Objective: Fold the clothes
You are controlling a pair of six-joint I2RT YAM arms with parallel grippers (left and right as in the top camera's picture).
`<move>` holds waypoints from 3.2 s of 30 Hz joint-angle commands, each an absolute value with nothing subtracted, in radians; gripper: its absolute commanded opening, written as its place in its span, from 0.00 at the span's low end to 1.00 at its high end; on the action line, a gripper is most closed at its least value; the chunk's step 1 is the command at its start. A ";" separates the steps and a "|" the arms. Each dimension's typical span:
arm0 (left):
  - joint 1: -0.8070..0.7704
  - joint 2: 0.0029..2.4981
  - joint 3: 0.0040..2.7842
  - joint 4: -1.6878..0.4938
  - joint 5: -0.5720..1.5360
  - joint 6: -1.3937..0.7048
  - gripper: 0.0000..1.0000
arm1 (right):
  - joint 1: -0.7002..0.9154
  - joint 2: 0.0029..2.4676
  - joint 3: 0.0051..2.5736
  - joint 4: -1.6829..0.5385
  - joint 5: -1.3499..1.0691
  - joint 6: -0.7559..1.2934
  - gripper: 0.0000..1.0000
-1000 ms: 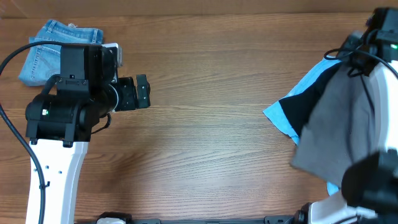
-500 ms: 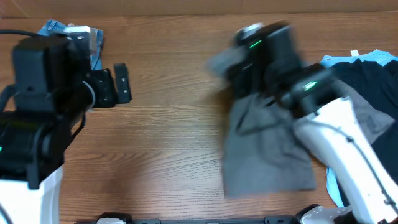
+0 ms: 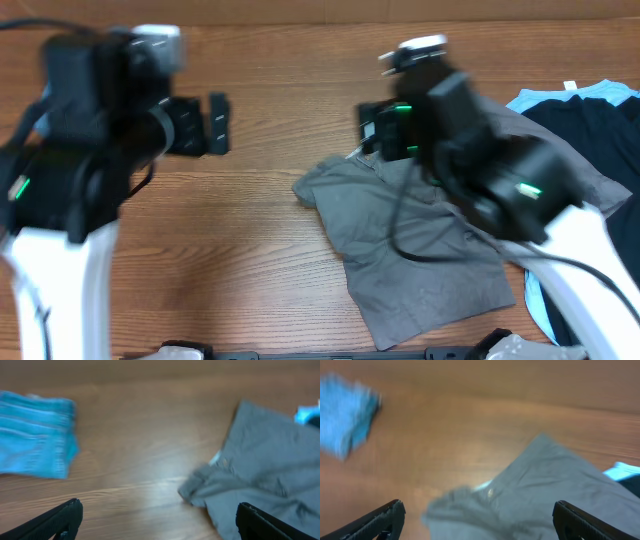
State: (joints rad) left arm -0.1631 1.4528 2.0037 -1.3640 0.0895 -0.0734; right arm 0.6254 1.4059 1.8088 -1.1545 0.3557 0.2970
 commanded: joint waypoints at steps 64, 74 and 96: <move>-0.092 2.188 2.035 -0.819 -0.258 -0.001 0.32 | 0.513 1.268 1.852 -1.392 0.373 0.463 1.00; -0.060 1.919 2.035 -0.961 -0.216 0.015 0.66 | 0.374 1.499 1.851 -1.535 0.201 0.571 0.99; 0.093 1.667 2.033 -1.459 -0.207 -0.117 0.79 | 0.286 1.977 1.285 -1.044 -0.094 0.366 0.70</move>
